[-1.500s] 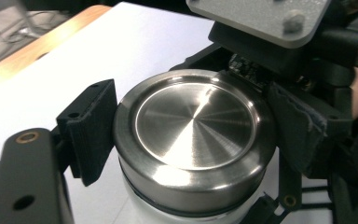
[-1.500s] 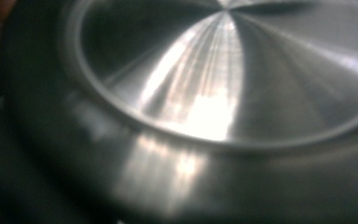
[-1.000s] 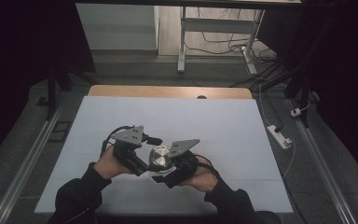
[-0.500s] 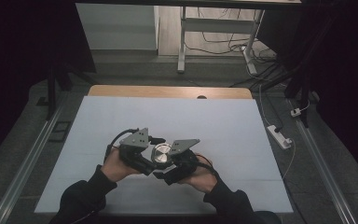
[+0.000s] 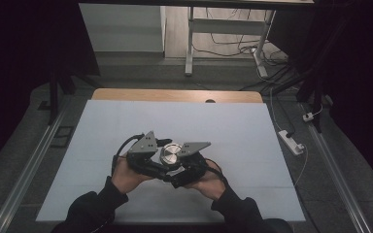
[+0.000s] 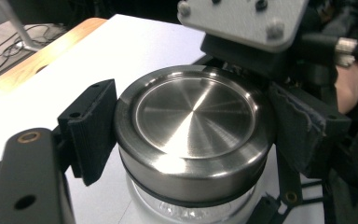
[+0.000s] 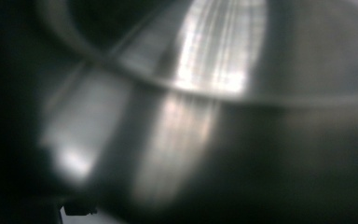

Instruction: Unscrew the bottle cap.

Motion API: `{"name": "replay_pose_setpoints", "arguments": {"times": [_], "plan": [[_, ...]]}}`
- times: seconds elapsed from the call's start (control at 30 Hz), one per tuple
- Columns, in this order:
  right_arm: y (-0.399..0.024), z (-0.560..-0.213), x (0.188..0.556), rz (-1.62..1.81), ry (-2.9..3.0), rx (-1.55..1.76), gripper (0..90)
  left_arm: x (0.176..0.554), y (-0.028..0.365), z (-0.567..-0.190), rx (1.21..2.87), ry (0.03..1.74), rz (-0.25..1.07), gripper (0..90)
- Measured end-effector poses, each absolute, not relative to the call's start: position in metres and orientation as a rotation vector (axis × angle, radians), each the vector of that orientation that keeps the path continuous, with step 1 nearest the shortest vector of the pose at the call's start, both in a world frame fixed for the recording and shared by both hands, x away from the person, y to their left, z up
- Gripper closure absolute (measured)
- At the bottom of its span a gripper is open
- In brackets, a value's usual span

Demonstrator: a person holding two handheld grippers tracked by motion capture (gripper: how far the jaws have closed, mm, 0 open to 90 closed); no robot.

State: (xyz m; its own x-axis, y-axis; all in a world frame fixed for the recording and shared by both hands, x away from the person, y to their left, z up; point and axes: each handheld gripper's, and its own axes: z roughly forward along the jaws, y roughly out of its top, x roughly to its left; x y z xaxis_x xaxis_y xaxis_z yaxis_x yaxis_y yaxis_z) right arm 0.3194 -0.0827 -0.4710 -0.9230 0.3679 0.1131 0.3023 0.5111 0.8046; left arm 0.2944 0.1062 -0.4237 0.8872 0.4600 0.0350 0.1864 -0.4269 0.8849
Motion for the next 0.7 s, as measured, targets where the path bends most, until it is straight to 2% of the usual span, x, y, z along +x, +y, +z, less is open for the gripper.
{"name": "replay_pose_setpoints", "arguments": {"times": [0.4, 0.7], "plan": [[-0.0862, -0.4713, 0.3217, 1.391, 2.622, 0.630, 15.1, 0.2894, 0.1034, -0.4218, 1.995, 0.501, 0.402, 20.8], [-0.0907, -0.4694, 0.3243, 1.402, 2.596, 0.647, 15.1, 0.2897, 0.1097, -0.4181, 1.974, 0.501, 0.385, 20.9]]}}
